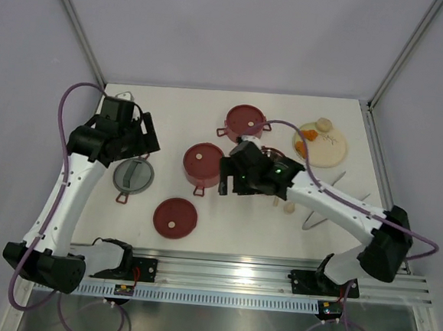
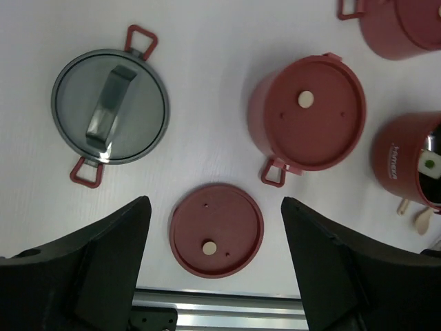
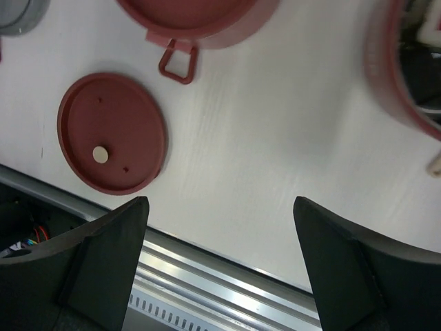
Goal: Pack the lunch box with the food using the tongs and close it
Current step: Pick up the box lid from the center of the board.
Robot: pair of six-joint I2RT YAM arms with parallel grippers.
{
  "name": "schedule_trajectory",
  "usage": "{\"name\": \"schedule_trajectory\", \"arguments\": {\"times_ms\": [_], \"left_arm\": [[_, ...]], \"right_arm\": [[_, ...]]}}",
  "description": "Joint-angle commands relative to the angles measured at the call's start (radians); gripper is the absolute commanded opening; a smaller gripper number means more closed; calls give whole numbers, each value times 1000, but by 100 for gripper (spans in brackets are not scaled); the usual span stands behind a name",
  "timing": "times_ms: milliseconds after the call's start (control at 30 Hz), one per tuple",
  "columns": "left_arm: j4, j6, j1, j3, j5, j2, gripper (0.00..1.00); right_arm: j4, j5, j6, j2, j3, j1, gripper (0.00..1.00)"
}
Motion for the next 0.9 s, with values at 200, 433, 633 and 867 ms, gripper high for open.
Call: {"name": "schedule_trajectory", "arguments": {"times_ms": [200, 433, 633, 867], "left_arm": [[75, -74, 187, -42, 45, -30, 87], [71, -62, 204, -42, 16, -45, 88], [92, -63, 207, -87, 45, -59, 87], [103, -58, 210, -102, 64, -48, 88]], "right_arm": [[85, 41, -112, 445, 270, 243, 90], [125, -35, -156, 623, 362, 243, 74], [123, -43, -143, 716, 388, 241, 63], [105, -17, -142, 725, 390, 241, 40]]}}
